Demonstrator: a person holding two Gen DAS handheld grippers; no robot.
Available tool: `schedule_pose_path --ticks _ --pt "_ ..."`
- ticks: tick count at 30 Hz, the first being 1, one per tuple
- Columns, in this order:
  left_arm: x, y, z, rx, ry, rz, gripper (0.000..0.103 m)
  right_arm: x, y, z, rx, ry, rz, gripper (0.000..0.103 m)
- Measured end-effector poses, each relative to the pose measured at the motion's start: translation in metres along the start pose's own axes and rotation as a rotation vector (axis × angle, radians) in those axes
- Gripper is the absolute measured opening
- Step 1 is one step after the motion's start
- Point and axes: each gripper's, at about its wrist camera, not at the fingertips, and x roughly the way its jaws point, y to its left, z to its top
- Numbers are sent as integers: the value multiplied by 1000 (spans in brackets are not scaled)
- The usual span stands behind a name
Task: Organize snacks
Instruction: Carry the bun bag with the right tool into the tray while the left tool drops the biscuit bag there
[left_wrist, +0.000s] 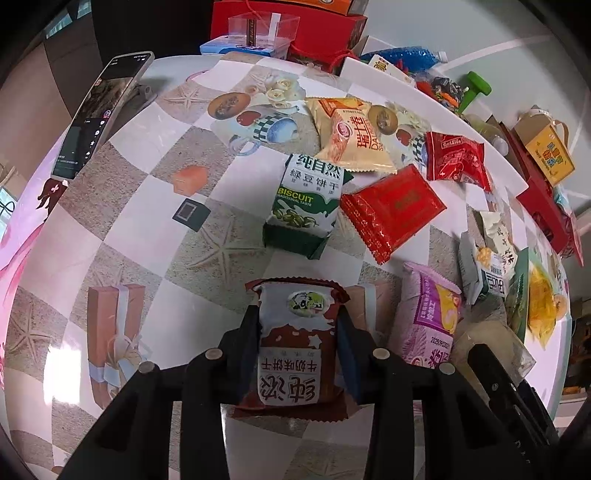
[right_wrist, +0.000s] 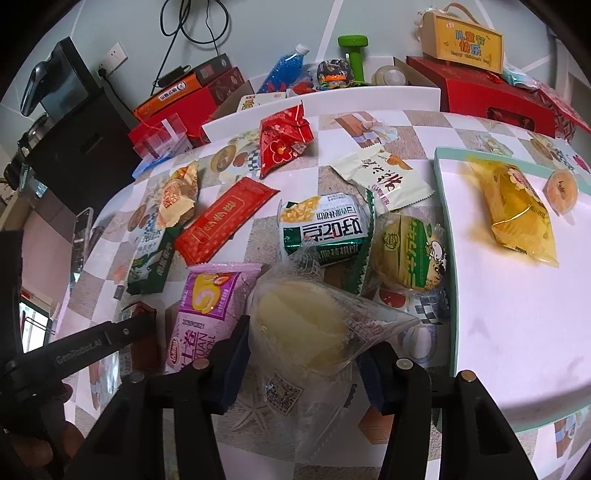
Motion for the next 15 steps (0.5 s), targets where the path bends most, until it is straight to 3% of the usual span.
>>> schedule_pose_path --ticks 15 --pt "-15 8 3 -41 -46 -29 41 -17 6 3 -12 -52 43 54"
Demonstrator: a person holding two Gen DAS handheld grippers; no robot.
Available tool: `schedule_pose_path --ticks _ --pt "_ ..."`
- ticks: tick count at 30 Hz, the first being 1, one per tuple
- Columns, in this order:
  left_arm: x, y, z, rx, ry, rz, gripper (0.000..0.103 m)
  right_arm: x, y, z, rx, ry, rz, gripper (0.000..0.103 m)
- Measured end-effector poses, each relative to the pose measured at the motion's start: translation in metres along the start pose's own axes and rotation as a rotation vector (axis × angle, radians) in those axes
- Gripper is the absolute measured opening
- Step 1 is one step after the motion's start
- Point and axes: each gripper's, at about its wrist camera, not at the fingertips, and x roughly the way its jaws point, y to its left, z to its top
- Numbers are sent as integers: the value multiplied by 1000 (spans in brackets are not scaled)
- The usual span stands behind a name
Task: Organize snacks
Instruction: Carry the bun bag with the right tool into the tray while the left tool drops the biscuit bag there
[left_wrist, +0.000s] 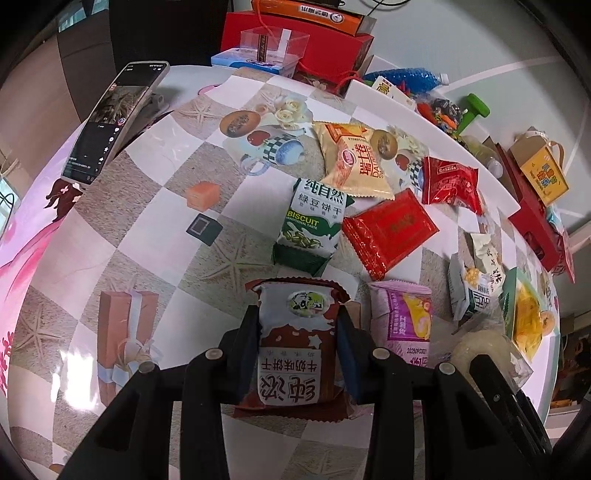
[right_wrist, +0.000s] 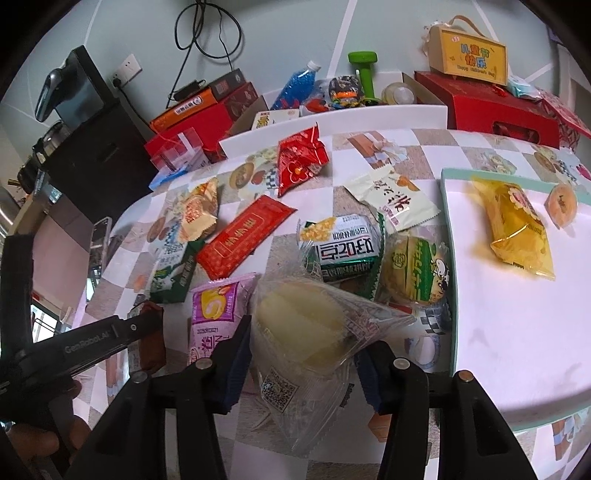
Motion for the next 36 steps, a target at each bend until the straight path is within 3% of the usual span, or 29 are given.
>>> schedule_pose_path --ticks 11,17,24,30,36 --pt "-11 1 2 -14 -27 -22 41 -10 0 1 12 -23 15 54" --pt "-31 -4 4 -7 -82 -45 41 -34 0 8 12 -92 31 54" --pt "-47 -14 6 16 -128 -65 41 -42 -4 11 28 -110 34 54" --pt "-50 -39 4 62 -130 -102 41 -55 -35 16 92 -143 -18 54" --pt "-53 -89 -3 179 -133 -160 41 -69 -83 18 201 -177 -99 54"
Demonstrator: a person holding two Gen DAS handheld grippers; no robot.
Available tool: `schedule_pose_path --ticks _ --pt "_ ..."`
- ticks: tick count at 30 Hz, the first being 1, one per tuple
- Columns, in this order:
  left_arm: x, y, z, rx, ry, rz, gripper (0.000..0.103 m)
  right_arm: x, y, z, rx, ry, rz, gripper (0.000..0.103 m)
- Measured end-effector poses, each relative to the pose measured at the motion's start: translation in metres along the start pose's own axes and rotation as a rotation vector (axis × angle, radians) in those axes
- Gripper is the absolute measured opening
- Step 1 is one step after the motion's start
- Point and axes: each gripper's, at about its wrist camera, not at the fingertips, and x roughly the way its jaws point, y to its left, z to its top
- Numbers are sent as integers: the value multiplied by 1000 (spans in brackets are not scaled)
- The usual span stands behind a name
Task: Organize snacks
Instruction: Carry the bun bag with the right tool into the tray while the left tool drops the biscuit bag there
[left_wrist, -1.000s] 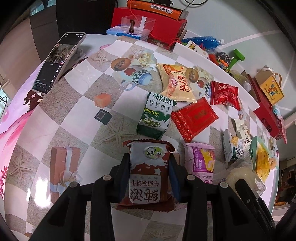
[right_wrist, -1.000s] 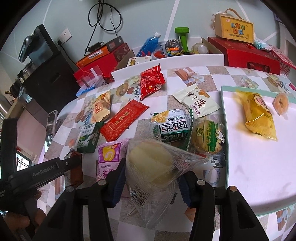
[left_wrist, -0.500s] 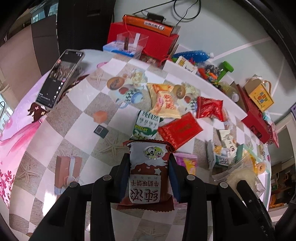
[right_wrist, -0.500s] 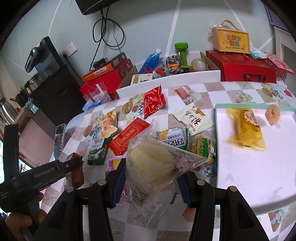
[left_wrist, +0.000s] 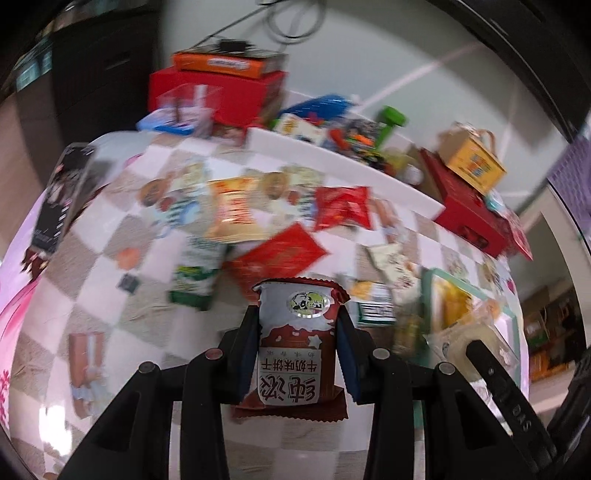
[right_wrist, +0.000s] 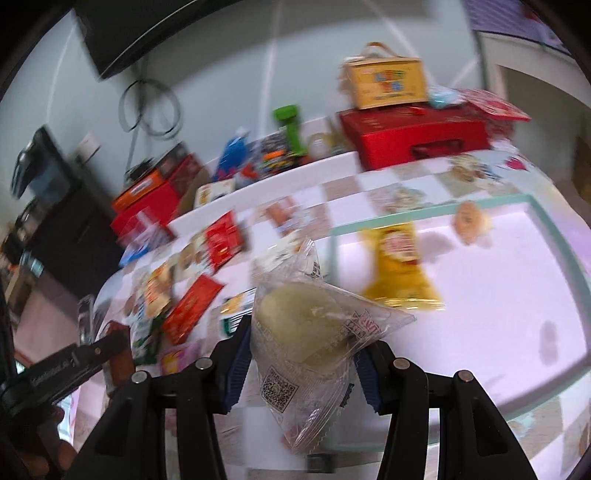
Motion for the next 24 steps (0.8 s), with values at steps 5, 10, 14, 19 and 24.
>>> schedule_pose_path --ticks 5,10,14,19,24 --pt "6 -51 -7 113 7 -70 41 -16 -45 11 88 -49 -97 54" --pt "17 -110 -25 256 37 -141 41 -34 -102 16 212 -88 -215 54" --pt "29 -155 -43 367 79 -192 41 -46 -139 15 287 -110 -306 54" --pt "48 -200 -70 478 128 -221 41 -52 -178 11 357 -109 -381 54" --pt "66 -219 -86 524 171 -217 41 -40 -193 4 390 -68 -383 55"
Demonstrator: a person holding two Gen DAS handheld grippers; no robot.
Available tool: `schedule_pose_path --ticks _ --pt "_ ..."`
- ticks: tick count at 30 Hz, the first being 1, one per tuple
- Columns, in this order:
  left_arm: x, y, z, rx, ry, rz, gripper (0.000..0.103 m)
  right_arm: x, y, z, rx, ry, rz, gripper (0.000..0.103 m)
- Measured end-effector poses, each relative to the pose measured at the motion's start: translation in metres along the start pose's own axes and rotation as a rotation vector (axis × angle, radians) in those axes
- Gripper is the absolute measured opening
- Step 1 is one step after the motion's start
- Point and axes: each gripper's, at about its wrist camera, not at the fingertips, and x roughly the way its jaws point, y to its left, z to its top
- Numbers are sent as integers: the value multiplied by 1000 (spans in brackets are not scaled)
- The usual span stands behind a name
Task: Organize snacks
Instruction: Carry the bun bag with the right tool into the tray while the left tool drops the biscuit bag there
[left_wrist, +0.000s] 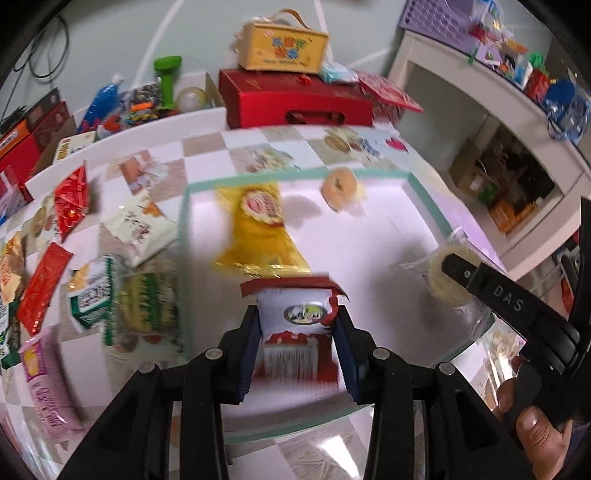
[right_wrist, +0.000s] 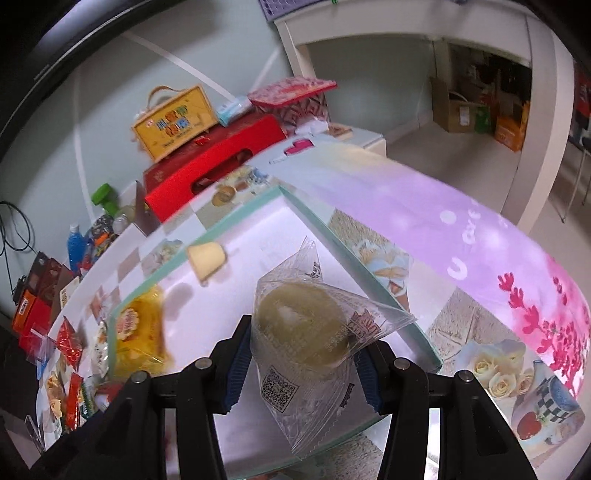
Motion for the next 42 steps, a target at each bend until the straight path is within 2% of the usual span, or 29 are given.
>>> schedule_pose_path --ticks 3,5,6,7,14,16,18,19,23,26,35,42 --pt "2 -1 -2 0 -5 1 41 7 2 -4 -15 20 0 57" --pt "2 0 0 -13 -13 1 48 10 7 -5 -39 36 -6 58" --pt "0 3 0 -20 -14 -2 63 11 10 -5 -53 41 -12 60" --pt "-2 4 1 -26 -14 -4 73 10 11 -6 -57 41 -12 62" --pt "-16 17 3 -63 -30 -3 74 4 16 -6 -74 30 -18 64" --pt "-18 24 3 -84 -31 -2 80 3 17 -6 -79 29 -28 71" --pt "-21 34 2 -115 -41 24 92 3 19 -5 -89 25 -46 89" --pt "-22 38 2 -129 -52 42 96 3 20 -6 -92 23 -49 90" --pt "-25 60 1 -181 -82 115 100 5 23 -7 -106 35 -47 93" --pt "-23 78 -1 -220 -77 156 102 7 25 -9 -118 38 -59 103" --pt "-31 121 -10 -314 -77 206 102 2 29 -9 -132 15 -52 103" --pt "-52 148 -18 -364 -85 222 102 -8 32 -7 -120 -23 -23 103"
